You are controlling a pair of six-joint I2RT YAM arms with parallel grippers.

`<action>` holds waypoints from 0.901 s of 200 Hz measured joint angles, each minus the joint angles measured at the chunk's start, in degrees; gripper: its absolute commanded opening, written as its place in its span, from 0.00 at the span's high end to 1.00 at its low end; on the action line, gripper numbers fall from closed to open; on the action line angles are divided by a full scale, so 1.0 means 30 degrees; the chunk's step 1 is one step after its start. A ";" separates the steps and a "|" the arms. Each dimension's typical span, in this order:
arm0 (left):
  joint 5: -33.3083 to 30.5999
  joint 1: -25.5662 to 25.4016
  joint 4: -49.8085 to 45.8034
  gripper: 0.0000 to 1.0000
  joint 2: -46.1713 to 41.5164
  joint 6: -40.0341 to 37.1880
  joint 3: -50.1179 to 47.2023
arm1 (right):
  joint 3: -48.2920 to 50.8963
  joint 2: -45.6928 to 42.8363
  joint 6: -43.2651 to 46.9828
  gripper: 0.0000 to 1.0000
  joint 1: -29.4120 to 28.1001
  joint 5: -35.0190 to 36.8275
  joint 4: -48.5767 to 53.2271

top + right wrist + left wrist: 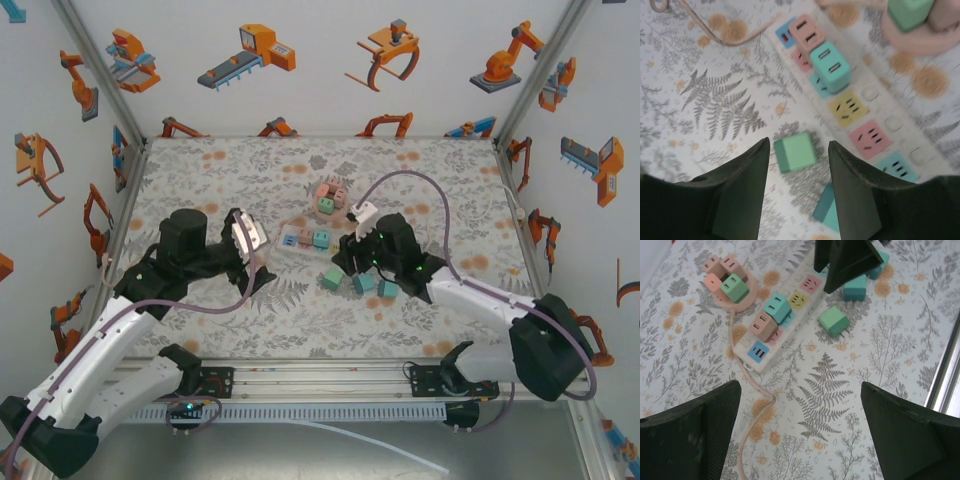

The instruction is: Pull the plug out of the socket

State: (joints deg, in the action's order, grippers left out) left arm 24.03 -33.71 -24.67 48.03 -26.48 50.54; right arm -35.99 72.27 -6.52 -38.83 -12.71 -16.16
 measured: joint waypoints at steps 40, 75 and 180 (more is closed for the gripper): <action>-0.2521 0.0000 0.2120 0.03 0.0321 0.2907 -0.0044 | 0.3133 -0.0291 0.5727 0.41 -0.0051 0.0510 -0.5894; -0.4714 0.0058 0.3082 0.03 0.1821 0.6215 -0.0015 | 0.2878 0.0729 0.9428 0.38 -0.0051 0.0772 -0.8145; -0.6863 0.2965 0.1923 0.03 0.6543 1.5635 0.1661 | -0.5158 0.5202 0.7577 0.27 -0.0051 0.0313 -0.1304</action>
State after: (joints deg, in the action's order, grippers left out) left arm 3.44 -24.82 -18.90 67.66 20.43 55.53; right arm -51.46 87.88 16.21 -38.98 -11.77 -20.08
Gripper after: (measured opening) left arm 0.972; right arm 0.726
